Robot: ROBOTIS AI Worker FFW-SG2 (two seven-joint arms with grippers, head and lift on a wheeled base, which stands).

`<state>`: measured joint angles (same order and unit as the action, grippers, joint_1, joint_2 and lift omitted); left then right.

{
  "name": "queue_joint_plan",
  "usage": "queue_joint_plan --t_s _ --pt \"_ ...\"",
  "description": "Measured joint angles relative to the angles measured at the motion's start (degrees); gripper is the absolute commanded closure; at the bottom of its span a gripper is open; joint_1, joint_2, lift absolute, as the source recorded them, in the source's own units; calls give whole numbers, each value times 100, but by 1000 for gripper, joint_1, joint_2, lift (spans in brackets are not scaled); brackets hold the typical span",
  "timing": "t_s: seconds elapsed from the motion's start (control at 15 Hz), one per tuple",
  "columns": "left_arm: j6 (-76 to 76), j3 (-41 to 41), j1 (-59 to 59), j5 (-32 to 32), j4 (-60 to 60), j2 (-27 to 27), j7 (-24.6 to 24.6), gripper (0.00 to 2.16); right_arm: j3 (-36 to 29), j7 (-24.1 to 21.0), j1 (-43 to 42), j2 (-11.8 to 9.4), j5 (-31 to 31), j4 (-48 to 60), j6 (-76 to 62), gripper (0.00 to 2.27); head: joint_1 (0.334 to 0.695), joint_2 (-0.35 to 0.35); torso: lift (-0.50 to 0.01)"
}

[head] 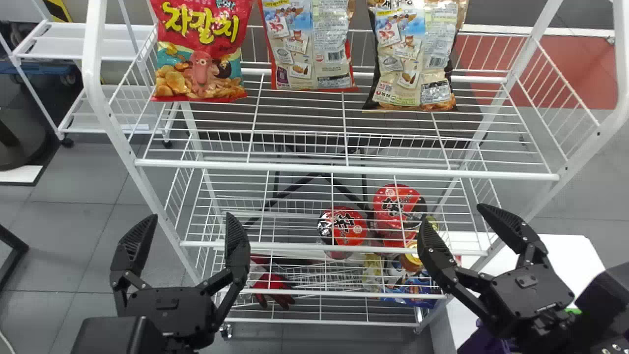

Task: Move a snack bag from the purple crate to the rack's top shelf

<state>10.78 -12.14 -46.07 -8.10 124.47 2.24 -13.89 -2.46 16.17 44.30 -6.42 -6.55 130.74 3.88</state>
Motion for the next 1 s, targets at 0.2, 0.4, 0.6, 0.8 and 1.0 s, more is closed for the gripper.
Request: queue_joint_plan --t_s 0.2,0.4,0.6,0.8,1.0 --pt "-1 0 10 4 -2 2 0 87 0 7 0 -2 22 -13 -5 147 695 -28 -159" --pt "-1 -1 2 9 12 4 0 87 7 9 0 -15 31 -14 -5 147 695 -27 -170" --pt "-2 -7 1 11 16 4 0 87 27 0 -4 -40 46 -14 -5 147 695 -25 -182" --pt "-7 -8 1 11 16 4 0 87 35 -1 -7 -57 44 -14 -5 147 695 -24 -194" --pt "-18 -20 10 6 16 -1 0 87 44 -1 -9 -61 45 -14 -5 147 695 -24 -207"
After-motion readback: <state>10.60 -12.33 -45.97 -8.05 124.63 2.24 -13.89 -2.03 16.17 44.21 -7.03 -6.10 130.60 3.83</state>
